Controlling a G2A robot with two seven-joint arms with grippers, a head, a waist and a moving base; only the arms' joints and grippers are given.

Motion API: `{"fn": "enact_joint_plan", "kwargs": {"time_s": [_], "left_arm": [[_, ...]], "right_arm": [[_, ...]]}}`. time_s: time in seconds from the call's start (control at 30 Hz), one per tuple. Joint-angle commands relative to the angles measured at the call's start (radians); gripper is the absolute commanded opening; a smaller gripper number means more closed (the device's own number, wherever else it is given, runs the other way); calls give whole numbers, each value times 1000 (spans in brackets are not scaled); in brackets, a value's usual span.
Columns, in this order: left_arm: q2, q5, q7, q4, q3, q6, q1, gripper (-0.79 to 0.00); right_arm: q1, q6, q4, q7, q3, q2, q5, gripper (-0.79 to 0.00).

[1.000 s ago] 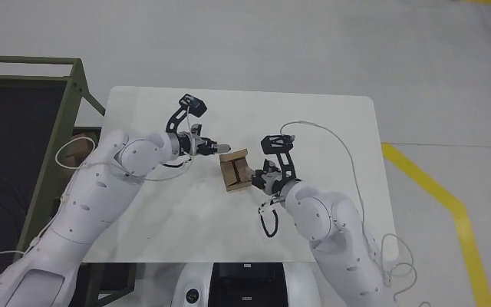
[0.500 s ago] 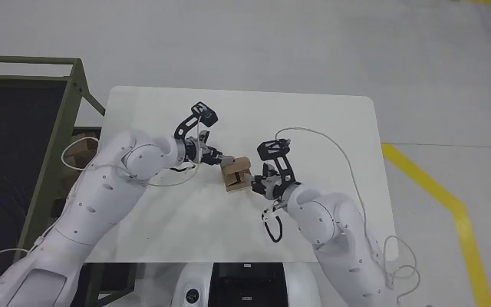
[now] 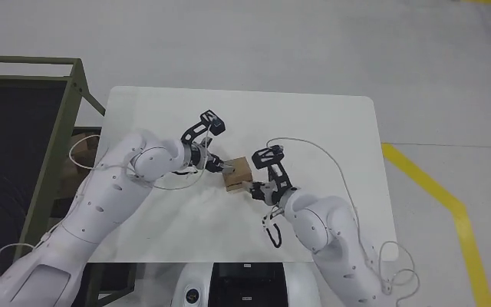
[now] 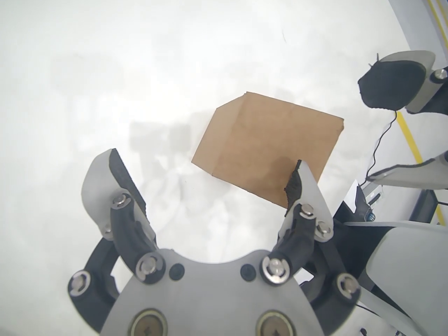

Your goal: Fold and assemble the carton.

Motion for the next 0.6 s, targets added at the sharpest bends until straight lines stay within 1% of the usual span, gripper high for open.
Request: {"fn": "enact_joint_plan", "kwargs": {"time_s": [0.0, 0.2, 0.3, 0.5, 0.57], "left_arm": [[-2, 1, 3, 5, 4, 8, -4, 0], [-6, -2, 0, 13, 5, 12, -8, 0], [-7, -1, -3, 13, 5, 11, -8, 0], [-8, -6, -2, 20, 0, 13, -6, 0], [-9, -6, -4, 23, -1, 13, -6, 0]], "right_arm": [[8, 6, 10, 8, -13, -1, -21, -222], [34, 59, 37, 14, -55, -7, -84, -151], [48, 89, 51, 16, -71, -12, -102, -139], [82, 125, 89, 33, -95, -21, -122, -139], [92, 133, 103, 40, -104, -25, -127, -123]]}}
